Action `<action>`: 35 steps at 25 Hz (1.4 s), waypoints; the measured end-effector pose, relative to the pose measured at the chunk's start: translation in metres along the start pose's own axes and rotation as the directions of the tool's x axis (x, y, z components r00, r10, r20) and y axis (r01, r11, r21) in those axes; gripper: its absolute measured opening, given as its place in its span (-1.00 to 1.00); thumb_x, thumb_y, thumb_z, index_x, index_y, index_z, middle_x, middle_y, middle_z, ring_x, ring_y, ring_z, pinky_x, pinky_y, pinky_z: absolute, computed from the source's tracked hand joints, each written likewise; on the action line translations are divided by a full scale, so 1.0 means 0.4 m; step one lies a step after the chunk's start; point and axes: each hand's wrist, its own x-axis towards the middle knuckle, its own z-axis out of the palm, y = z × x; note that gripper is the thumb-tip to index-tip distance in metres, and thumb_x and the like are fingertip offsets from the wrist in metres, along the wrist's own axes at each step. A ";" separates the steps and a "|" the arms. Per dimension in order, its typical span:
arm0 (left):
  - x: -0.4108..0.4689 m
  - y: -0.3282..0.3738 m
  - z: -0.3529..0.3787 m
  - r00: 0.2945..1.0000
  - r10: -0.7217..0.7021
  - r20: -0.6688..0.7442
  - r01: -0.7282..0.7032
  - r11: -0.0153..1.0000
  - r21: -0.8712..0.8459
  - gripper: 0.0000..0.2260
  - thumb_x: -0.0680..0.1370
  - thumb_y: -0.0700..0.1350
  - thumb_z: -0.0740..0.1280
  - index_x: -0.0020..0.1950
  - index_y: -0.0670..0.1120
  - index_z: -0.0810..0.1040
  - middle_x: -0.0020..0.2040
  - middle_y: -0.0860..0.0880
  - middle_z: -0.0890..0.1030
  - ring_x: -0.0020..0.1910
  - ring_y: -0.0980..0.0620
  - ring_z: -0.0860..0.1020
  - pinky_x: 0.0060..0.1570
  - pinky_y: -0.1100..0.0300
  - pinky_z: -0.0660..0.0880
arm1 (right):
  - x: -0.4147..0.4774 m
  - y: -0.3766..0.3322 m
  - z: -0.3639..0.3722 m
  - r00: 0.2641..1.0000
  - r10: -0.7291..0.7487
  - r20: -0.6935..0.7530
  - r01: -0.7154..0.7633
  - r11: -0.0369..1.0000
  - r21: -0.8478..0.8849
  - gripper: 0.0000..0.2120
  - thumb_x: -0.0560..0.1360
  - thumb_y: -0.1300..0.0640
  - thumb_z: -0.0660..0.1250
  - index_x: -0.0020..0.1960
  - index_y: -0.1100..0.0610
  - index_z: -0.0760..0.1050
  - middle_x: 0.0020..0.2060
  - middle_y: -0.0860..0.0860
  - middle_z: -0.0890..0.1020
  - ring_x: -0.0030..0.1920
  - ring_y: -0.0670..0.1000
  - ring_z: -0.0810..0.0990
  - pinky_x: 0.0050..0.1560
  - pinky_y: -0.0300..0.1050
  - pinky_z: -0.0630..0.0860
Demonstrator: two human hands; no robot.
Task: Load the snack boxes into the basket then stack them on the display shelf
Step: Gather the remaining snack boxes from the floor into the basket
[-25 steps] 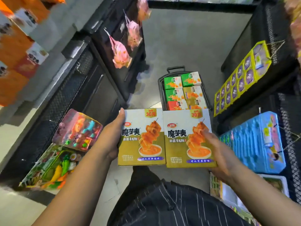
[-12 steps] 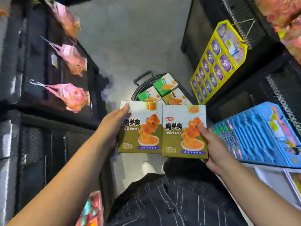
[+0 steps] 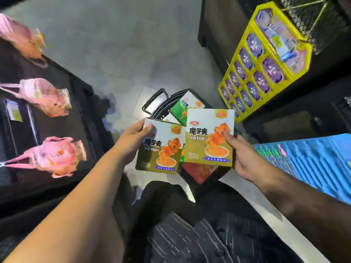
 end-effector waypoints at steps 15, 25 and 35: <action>0.707 -0.223 -0.158 0.942 -0.176 0.284 0.045 0.909 0.415 -0.76 0.57 0.06 0.37 0.21 0.06 0.53 -0.05 0.05 0.63 -0.15 0.24 0.59 0.01 0.31 0.47 | 0.672 0.167 0.118 0.964 -0.043 -0.264 0.083 0.986 0.143 -0.47 0.31 -0.19 0.52 0.19 0.03 0.58 0.01 0.00 0.69 0.01 0.01 0.69 0.21 0.04 0.55; 0.799 -0.252 -0.079 0.953 -0.086 0.290 -0.112 0.790 0.603 -0.78 0.67 0.12 0.10 0.20 0.12 0.47 0.16 0.01 0.54 0.19 0.04 0.49 0.21 0.18 0.37 | 0.744 0.235 0.227 0.902 -0.074 -0.426 0.067 0.997 -0.031 -0.59 0.59 -0.10 0.26 0.32 0.12 0.49 -0.04 -0.14 0.67 -0.06 -0.17 0.66 -0.08 -0.06 0.64; 0.813 -0.260 -0.072 0.914 -0.110 0.391 -0.169 0.772 0.612 -0.63 0.67 0.16 0.10 0.44 0.12 0.41 0.31 0.08 0.51 0.29 0.06 0.47 0.31 0.14 0.35 | 0.790 0.207 0.258 0.856 0.037 -0.516 -0.158 0.968 -0.193 -0.39 0.62 -0.23 0.06 0.57 0.05 0.12 0.48 0.02 0.34 0.39 0.06 0.40 0.41 0.02 0.32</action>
